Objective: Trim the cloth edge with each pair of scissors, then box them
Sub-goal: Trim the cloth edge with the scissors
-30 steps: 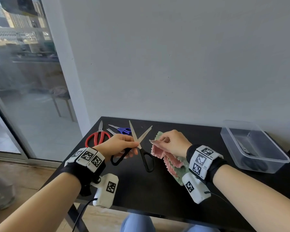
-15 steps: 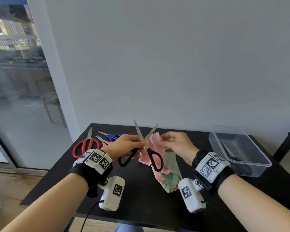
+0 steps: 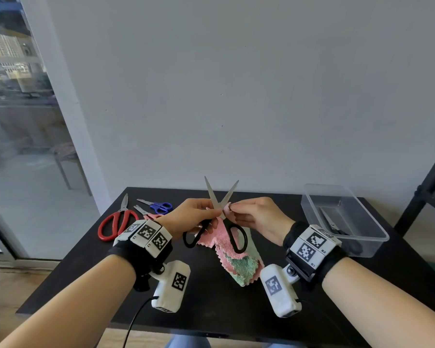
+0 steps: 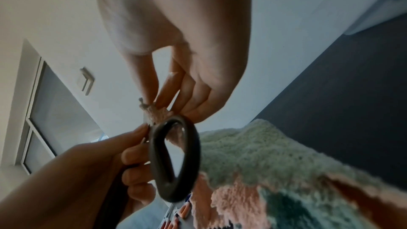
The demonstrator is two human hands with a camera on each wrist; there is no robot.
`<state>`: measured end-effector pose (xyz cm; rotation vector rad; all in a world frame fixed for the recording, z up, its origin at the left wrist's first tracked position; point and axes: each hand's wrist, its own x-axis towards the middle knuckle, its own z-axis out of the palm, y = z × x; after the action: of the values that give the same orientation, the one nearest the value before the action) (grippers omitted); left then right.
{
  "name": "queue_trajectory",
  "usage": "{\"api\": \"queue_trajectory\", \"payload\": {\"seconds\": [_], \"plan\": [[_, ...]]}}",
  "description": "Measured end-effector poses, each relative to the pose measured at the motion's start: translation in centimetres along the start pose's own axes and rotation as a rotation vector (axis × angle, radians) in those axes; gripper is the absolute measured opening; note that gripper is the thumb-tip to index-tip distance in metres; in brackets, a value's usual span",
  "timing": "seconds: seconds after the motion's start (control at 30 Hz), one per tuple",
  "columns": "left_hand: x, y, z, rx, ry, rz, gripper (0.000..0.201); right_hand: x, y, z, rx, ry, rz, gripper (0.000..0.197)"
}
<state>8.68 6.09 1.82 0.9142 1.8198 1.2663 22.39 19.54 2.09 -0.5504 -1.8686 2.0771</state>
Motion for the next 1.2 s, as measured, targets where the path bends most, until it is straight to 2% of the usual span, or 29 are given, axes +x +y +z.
{"api": "queue_trajectory", "payload": {"seconds": [0.17, 0.37, 0.5, 0.6, 0.87, 1.0, 1.03, 1.1, 1.2], "plan": [[-0.2, 0.1, 0.4, 0.018, -0.017, 0.015, 0.024, 0.0, 0.5, 0.4, 0.000, 0.036, 0.014, 0.009], [-0.2, 0.3, 0.6, 0.055, -0.019, 0.029, 0.015, 0.4, 0.7, 0.4, 0.057, 0.105, 0.043, 0.029], [-0.1, 0.5, 0.8, 0.109, -0.004, 0.019, 0.022, 0.6, 0.9, 0.2, 0.048, 0.124, 0.045, 0.038], [0.0, 0.8, 1.1, 0.135, 0.016, 0.015, 0.024, 0.7, 1.1, 0.0, 0.143, 0.159, 0.066, 0.041], [0.1, 1.0, 1.5, 0.178, 0.072, 0.059, 0.021, 2.0, 1.8, 0.2, 0.122, 0.235, 0.069, 0.060], [0.0, 1.0, 1.6, 0.170, 0.098, 0.062, 0.021, 1.9, 1.4, 0.3, 0.146, 0.244, 0.088, 0.054], [0.0, 0.9, 1.5, 0.166, 0.103, 0.056, 0.021, 2.0, 1.3, 0.4, 0.142, 0.249, 0.094, 0.060], [-0.1, 0.8, 1.5, 0.154, 0.109, 0.049, 0.020, 2.1, 1.2, 0.5, 0.119, 0.273, 0.104, 0.087], [-0.3, 0.8, 1.7, 0.148, 0.116, 0.054, 0.020, 2.1, 1.2, 0.6, 0.111, 0.294, 0.102, 0.101]]}}
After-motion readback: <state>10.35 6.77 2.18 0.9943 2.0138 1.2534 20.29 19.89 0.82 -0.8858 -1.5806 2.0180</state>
